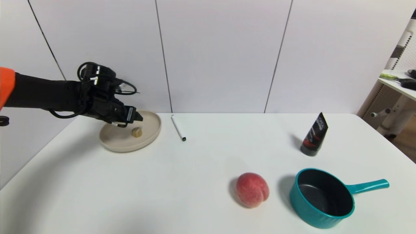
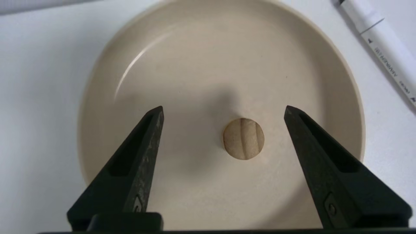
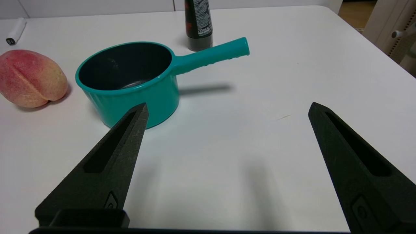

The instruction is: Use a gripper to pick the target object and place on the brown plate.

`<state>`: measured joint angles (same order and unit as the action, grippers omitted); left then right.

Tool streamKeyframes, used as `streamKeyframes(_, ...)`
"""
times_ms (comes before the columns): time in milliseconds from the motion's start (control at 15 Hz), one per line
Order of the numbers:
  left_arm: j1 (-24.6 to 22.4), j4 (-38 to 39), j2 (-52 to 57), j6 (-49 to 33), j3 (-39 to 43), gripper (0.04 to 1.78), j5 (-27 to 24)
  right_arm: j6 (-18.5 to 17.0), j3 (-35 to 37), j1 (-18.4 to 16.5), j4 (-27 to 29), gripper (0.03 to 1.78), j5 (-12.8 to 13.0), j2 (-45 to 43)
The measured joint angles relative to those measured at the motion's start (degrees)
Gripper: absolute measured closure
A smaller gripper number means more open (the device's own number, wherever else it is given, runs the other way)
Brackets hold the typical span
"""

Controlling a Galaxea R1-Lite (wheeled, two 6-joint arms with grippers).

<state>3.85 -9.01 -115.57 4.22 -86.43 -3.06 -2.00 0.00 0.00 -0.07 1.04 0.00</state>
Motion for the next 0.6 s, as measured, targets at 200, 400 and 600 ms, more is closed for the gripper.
streamKeyframes(200,0.05,0.67,4.40,0.29,0.00,0.34,-0.02,-0.01,0.00,0.00,0.00,0.11,0.00,0.00)
streamKeyframes(400,0.02,0.57,13.03,1.62,1.49,0.27,-0.13,0.00,0.00,0.00,0.00,0.11,0.00,0.00)
streamKeyframes(600,-0.48,0.55,24.92,2.67,7.69,0.22,0.22,-0.01,0.00,0.00,0.00,0.11,0.01,0.00)
